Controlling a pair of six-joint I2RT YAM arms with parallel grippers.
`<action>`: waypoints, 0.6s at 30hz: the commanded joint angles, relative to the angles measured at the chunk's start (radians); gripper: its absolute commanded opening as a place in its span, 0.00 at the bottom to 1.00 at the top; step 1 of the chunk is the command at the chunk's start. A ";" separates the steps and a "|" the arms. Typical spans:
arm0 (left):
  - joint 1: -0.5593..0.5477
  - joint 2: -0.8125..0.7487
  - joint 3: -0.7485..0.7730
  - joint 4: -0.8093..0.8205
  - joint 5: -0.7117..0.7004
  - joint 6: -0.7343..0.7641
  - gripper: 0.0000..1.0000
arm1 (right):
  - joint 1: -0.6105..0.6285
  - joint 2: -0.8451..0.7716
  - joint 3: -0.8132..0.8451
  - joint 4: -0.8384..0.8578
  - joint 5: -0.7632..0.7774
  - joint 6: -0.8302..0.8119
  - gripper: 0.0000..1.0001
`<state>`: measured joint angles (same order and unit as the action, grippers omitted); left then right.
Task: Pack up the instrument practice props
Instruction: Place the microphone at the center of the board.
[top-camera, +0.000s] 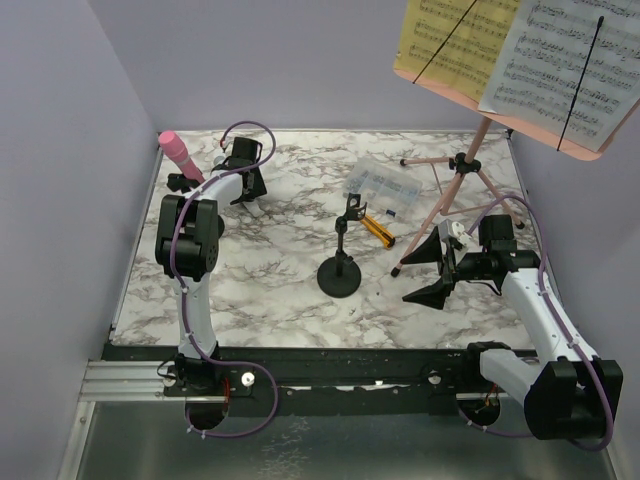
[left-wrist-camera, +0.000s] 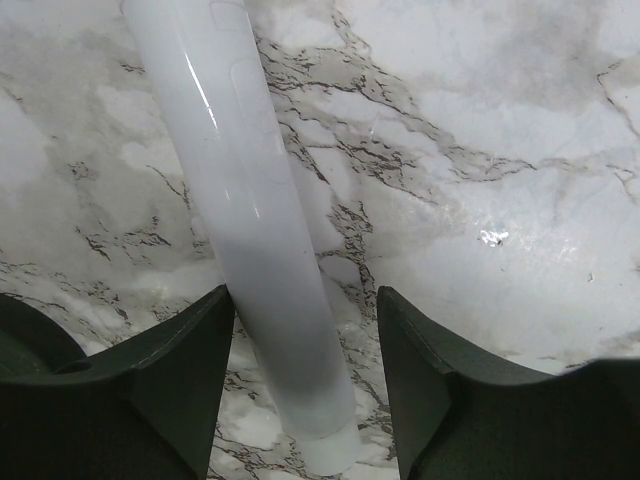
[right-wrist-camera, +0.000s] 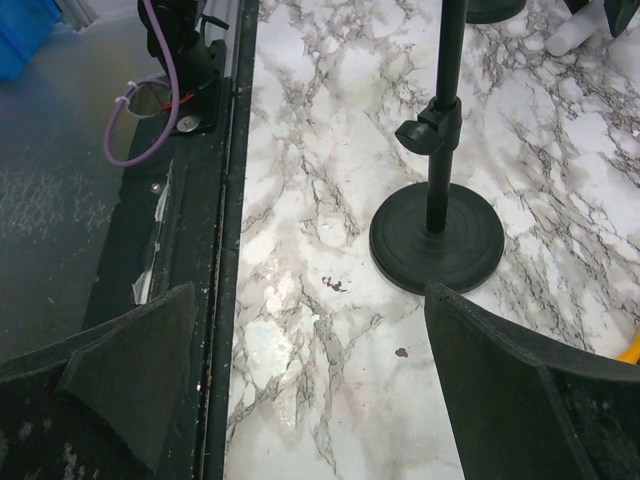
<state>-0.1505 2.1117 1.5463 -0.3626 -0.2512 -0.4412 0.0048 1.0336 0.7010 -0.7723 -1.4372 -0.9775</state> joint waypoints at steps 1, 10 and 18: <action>0.006 -0.036 0.005 -0.016 0.018 -0.004 0.60 | -0.005 -0.009 -0.016 0.023 0.020 -0.003 1.00; -0.015 -0.132 -0.045 -0.026 0.040 0.016 0.60 | -0.005 -0.012 -0.021 0.031 0.029 0.002 1.00; -0.104 -0.217 -0.061 -0.038 0.067 0.162 0.65 | -0.005 -0.007 -0.025 0.042 0.038 0.011 1.00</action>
<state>-0.1989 1.9652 1.5013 -0.3882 -0.2287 -0.3828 0.0048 1.0332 0.6910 -0.7502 -1.4235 -0.9760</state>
